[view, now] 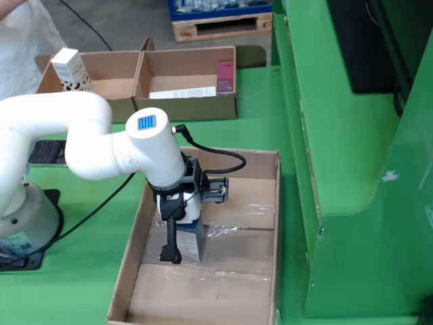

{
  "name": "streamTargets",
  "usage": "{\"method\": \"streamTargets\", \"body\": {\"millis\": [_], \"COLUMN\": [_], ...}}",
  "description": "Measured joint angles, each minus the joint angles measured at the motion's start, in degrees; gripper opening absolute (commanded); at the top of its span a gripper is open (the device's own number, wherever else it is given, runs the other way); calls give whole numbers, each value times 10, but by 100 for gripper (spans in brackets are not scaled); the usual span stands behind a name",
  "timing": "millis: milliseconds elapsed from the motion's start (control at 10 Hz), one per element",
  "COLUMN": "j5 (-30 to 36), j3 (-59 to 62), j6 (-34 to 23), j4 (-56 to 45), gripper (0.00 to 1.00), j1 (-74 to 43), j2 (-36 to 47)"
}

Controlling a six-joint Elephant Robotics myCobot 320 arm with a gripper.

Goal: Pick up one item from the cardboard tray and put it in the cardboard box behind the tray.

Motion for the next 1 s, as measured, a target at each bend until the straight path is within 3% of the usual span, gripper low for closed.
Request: {"method": "streamTargets", "body": {"millis": [600,1000], "j5": [0,0], "j3": [0,0], "j6": [0,0], "j4": [0,0], "gripper": [100,60], "j1": [0,0], "j2": [0,0]}}
